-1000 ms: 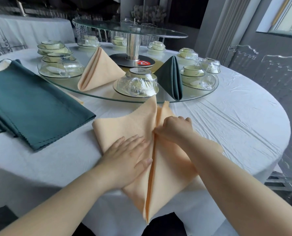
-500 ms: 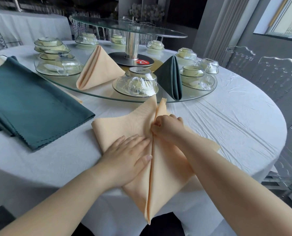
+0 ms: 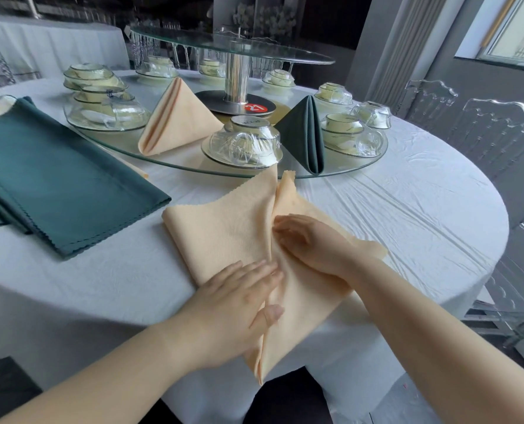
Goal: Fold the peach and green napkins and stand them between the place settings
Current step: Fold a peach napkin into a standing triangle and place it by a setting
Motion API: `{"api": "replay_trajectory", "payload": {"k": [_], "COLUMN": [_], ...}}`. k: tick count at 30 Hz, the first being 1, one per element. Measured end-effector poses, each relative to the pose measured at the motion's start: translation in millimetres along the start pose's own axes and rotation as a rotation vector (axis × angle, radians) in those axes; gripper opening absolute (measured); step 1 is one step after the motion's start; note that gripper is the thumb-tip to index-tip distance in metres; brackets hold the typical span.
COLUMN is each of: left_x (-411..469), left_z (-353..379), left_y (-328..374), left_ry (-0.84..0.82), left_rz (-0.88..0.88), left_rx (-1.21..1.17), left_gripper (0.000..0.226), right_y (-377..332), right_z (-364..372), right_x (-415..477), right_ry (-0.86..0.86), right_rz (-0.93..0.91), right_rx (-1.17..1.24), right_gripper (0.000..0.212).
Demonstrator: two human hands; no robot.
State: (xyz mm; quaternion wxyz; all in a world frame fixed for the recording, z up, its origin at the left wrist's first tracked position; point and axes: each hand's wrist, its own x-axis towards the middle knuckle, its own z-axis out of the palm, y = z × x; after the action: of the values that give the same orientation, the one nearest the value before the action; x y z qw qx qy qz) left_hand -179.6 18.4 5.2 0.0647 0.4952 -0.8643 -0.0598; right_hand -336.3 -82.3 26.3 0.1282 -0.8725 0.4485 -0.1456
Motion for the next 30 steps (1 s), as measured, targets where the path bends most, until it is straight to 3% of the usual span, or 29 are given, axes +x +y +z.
{"api": "replay_trajectory", "payload": {"k": [3, 5, 7, 9, 13, 17, 21, 23, 24, 26, 28, 30], "left_x": [-2.9, -4.0, -2.9, -2.1, -1.0, -2.4, -3.6, 0.2, -0.5, 0.5, 0.7, -0.8], "left_z": [-3.5, 3.3, 12.0, 12.3, 11.7, 11.3, 3.8, 4.9, 3.9, 0.1, 4.0, 5.6], "left_y": [1.0, -0.8, -4.6, -2.8, -1.2, -1.0, 1.6, -1.5, -1.8, -3.1, -8.1, -8.4], "left_ry": [0.064, 0.14, 0.229, 0.258, 0.203, 0.135, 0.041, 0.097, 0.043, 0.002, 0.06, 0.143], "left_rz": [-0.011, 0.03, 0.076, 0.055, 0.014, 0.008, -0.015, 0.011, -0.03, -0.027, -0.027, -0.024], "left_rx": [0.075, 0.077, 0.08, 0.131, 0.126, 0.133, 0.163, 0.133, 0.075, -0.006, -0.111, -0.215], "left_gripper": [0.089, 0.062, 0.052, 0.063, 0.075, 0.073, 0.081, 0.11, 0.12, 0.127, 0.126, 0.119], "right_y": [-6.6, -19.0, -29.7, -30.3, -4.4, 51.0, 70.4, 61.5, 52.6, 27.9, -1.2, -17.7], "right_z": [1.4, 8.1, 19.8, 28.0, 13.4, -15.3, -25.8, -26.2, -25.4, -20.5, -11.5, 0.1], "right_x": [-8.6, -24.0, -40.8, -51.6, -52.4, -53.5, -55.0, -54.5, -54.2, -51.9, -46.4, -36.5], "right_ry": [0.114, 0.269, 0.328, 0.282, 0.126, 0.102, 0.119, 0.21, 0.272, 0.364, 0.287, 0.141], "right_rz": [-0.004, -0.052, -0.119, -0.133, 0.01, 0.267, 0.452, 0.419, 0.358, 0.159, -0.008, -0.132], "right_rx": [-0.138, -0.124, -0.104, -0.101, -0.151, -0.206, -0.269, -0.312, -0.291, -0.098, 0.107, 0.139], "right_gripper": [0.031, 0.032, 0.038, 0.043, 0.066, 0.04, 0.047, 0.05, 0.048, 0.04, 0.036, 0.043]}}
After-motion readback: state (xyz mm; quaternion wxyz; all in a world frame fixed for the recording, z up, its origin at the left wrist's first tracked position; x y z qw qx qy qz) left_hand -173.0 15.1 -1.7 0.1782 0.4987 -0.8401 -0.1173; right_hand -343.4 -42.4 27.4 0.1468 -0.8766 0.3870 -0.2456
